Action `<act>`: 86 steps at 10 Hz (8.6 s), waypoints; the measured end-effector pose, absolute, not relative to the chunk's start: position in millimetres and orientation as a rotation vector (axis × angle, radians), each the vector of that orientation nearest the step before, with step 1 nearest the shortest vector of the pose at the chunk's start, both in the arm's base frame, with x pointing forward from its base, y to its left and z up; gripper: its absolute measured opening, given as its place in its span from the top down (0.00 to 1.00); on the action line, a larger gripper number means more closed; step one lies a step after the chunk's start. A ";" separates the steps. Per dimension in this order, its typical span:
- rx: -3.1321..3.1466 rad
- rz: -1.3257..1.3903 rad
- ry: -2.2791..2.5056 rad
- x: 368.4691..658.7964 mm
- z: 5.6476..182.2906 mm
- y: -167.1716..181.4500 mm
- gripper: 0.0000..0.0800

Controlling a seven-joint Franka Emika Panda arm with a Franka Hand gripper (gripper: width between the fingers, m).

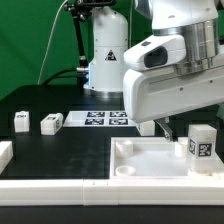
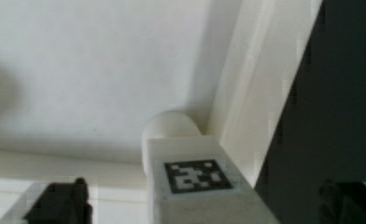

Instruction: Assemble one leg

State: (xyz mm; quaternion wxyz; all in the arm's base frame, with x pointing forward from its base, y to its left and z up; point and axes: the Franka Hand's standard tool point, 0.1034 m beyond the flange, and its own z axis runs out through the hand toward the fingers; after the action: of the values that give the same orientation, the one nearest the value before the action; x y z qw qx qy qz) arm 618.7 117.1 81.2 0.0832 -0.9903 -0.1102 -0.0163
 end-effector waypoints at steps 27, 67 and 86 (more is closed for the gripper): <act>-2.707 0.004 1.363 631.7 78.0 122.9 0.63; -3.104 0.035 0.096 632.9 74.1 126.1 0.19; -2.977 0.017 0.688 636.2 72.9 118.6 0.64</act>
Offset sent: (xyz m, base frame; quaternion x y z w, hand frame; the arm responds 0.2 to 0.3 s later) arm 0.0161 -0.0154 0.0048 -0.1887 -0.0378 0.0942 0.9768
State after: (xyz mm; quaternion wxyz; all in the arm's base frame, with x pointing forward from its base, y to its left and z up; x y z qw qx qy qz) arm 636.2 118.6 72.9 0.0430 -0.9734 0.2249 0.0055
